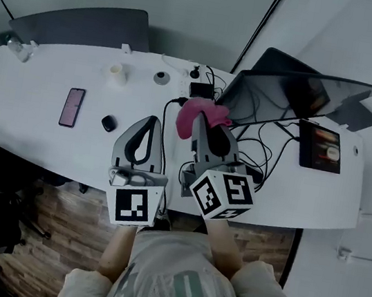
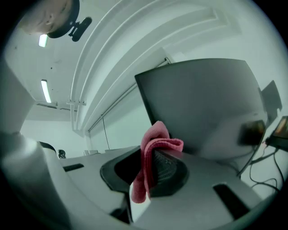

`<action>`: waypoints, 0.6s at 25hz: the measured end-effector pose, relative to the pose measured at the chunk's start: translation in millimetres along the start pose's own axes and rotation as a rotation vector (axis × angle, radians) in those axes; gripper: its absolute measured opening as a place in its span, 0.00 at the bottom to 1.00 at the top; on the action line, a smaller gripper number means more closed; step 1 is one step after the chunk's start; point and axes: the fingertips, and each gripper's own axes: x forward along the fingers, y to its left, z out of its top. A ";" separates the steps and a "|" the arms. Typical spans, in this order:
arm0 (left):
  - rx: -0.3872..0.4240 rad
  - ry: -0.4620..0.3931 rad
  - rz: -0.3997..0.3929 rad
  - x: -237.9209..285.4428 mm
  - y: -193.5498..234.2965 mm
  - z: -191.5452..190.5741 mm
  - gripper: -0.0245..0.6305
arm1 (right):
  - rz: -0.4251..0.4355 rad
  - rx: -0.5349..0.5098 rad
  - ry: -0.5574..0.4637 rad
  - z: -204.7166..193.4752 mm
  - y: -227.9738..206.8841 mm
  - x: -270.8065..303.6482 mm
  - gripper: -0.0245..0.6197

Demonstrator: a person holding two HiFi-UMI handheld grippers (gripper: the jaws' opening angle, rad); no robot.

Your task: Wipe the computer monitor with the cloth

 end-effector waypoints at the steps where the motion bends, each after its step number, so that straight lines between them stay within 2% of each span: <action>1: 0.004 -0.005 0.000 0.6 -0.3 4.3 0.06 | 0.008 -0.007 -0.013 10.0 3.8 -0.5 0.12; 11: 0.021 -0.073 -0.012 7.2 -11.4 51.5 0.06 | 0.039 -0.176 -0.177 112.5 41.4 -9.8 0.12; 15: 0.077 -0.095 0.002 7.4 -15.7 67.0 0.06 | 0.050 -0.215 -0.231 138.4 51.0 -15.5 0.12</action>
